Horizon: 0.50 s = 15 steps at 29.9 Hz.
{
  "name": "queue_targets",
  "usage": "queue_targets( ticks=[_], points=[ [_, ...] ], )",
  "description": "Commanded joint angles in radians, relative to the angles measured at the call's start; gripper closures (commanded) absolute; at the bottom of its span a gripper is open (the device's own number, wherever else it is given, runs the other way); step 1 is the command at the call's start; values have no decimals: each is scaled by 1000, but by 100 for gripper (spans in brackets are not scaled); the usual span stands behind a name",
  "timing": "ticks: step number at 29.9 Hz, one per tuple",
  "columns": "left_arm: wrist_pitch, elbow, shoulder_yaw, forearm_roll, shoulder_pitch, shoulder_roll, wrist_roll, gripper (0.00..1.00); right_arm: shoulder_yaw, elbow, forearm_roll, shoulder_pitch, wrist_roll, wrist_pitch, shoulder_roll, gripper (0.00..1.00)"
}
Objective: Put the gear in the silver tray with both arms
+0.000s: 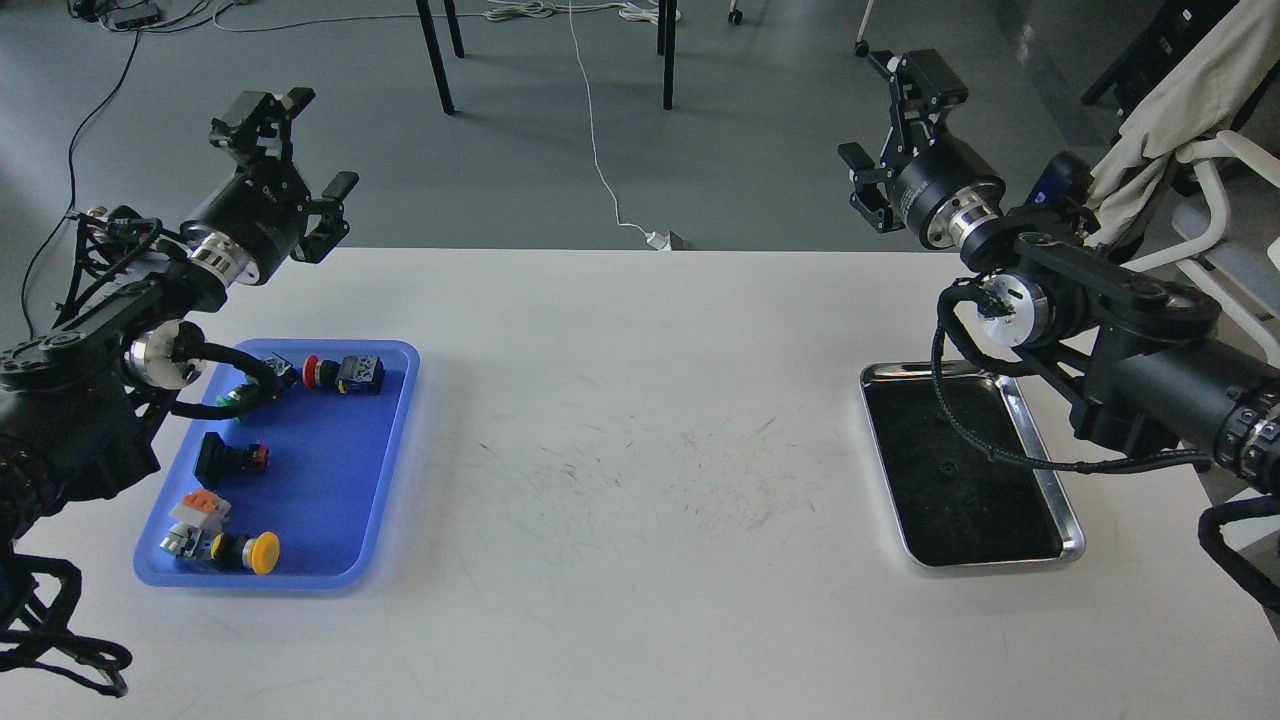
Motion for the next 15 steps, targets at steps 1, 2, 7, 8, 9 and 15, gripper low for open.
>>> queue_targets(
  ticks=[1,2,7,8,9,15],
  points=[
    [0,8,-10,-5,-13,4,110,1,12,-2,35,-11,-50,-10,14,1],
    [0,3,-32,-19,-13,4,125,1,10,-2,35,-14,-52,-10,16,1],
    [0,8,-95,-62,-8,-4,168,1,84,-5,129,-8,-61,-12,77,1],
    [0,10,-103,-65,-10,-8,182,1,110,-16,156,-9,-63,-13,88,1],
    [0,7,-116,-73,-11,-12,185,1,130,-24,159,-9,-63,-19,101,1],
    [0,11,-204,-131,-2,-50,189,1,180,-38,159,-25,-50,-30,138,1]
  ],
)
